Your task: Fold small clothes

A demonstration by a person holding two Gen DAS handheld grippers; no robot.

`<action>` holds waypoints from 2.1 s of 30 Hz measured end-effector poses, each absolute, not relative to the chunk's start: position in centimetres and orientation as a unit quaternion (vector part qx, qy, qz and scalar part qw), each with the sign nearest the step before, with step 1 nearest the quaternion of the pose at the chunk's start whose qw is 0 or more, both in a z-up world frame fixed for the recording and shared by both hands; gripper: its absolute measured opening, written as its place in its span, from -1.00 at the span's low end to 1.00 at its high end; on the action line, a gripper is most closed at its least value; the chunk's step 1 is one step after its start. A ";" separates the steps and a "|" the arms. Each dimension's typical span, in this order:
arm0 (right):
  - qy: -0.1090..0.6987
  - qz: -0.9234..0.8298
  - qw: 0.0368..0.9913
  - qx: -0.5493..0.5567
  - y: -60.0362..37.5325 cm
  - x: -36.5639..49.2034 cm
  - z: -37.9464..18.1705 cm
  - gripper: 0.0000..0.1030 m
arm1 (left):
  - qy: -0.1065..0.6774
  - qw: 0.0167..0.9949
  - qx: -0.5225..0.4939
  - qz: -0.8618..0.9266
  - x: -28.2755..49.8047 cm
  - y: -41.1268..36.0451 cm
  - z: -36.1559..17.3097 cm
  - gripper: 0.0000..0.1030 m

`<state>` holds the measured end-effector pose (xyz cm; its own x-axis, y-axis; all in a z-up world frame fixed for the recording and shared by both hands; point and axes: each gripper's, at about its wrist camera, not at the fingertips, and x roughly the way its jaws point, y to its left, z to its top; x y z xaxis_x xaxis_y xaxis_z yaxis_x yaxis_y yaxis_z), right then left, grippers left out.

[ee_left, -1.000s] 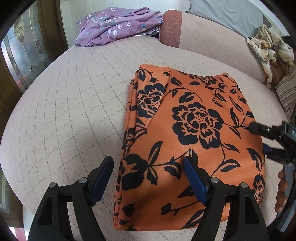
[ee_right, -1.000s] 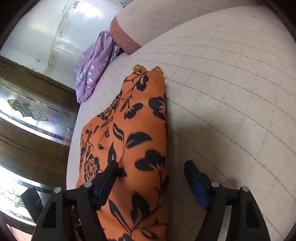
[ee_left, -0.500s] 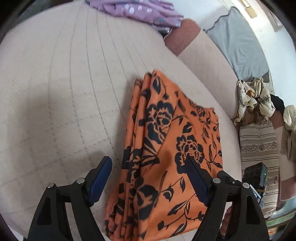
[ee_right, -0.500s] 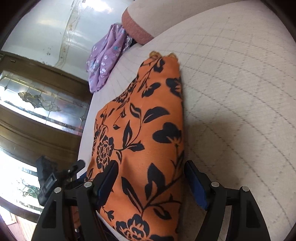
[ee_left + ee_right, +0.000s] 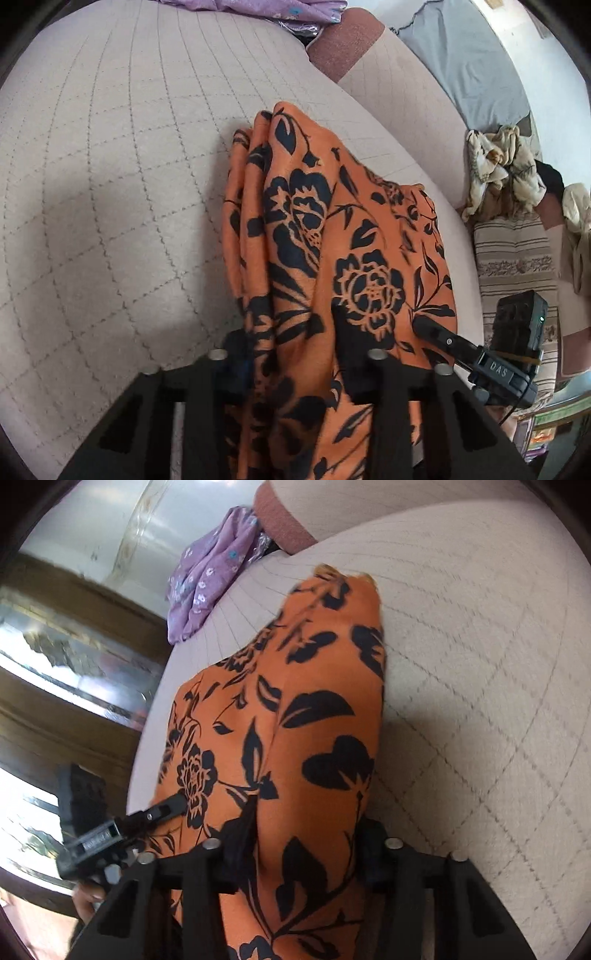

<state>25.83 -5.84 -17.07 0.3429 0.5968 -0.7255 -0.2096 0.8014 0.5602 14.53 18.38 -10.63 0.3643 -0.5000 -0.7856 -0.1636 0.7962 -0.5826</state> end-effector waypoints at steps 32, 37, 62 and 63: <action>0.403 0.212 0.870 0.188 -20.7 23.3 -9.1 -0.25 | 0.490 0.835 -0.188 -0.166 14.6 8.0 -4.1 -0.32; 0.459 0.125 0.855 0.209 -23.3 23.3 -15.1 -0.02 | 0.520 0.827 -0.168 -0.130 13.2 10.0 -7.4 -0.03; 0.436 0.154 0.862 0.209 -17.5 21.1 -11.5 0.54 | 0.488 0.869 -0.035 -0.075 6.8 12.8 -2.4 0.41; 0.433 0.152 0.863 0.212 -17.2 21.1 -11.2 0.54 | 0.486 0.871 -0.033 -0.072 6.7 12.9 -2.2 0.44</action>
<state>21.15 -17.24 -11.25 0.5784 0.4465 -0.6828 -0.0796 0.8638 0.4974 6.67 12.85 -2.24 0.5179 -0.1569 -0.8409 0.0928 0.9875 -0.1271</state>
